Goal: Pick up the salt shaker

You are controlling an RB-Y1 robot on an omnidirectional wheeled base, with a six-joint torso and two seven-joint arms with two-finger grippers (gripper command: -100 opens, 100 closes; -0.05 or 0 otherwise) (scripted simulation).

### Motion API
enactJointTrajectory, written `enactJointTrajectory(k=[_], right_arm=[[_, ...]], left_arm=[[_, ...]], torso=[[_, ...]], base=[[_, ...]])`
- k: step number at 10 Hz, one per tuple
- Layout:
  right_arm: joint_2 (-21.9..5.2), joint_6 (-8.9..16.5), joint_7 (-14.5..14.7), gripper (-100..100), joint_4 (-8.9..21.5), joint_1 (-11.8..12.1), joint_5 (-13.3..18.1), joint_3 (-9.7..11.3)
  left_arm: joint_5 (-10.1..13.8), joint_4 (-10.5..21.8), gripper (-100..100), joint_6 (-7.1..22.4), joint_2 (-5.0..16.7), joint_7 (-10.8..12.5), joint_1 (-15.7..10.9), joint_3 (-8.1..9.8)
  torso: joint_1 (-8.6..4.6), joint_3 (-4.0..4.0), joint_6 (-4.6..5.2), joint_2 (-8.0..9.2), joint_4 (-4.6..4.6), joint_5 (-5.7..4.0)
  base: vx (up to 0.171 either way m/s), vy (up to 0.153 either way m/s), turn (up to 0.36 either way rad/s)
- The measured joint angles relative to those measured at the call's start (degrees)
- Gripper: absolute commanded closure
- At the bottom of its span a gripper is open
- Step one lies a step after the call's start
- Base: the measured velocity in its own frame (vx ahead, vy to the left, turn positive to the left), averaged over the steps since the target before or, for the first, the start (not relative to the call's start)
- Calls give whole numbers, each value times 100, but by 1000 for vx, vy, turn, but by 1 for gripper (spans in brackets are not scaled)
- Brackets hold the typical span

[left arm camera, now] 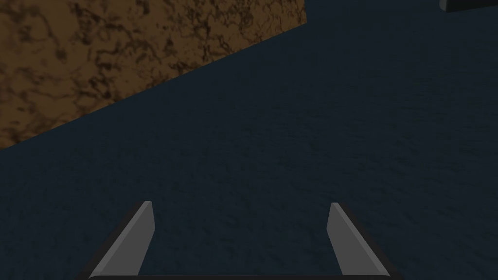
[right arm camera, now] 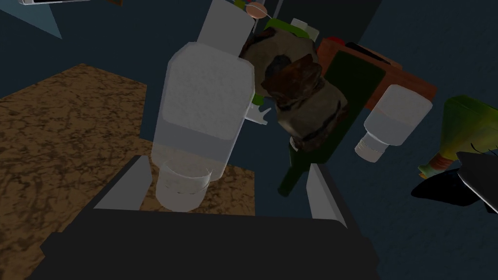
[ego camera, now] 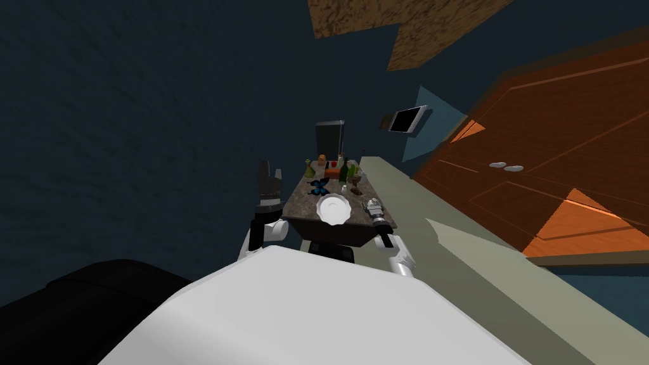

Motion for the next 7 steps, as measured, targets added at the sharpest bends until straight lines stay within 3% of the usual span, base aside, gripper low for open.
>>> enactJointTrajectory(k=[7], right_arm=[[9,12,2,-100,-15,4,0,32]], left_arm=[[0,0,0,0,0,0,0,0]], torso=[[-3,-2,0,-4,-1,0]], base=[[1,-8,3]])
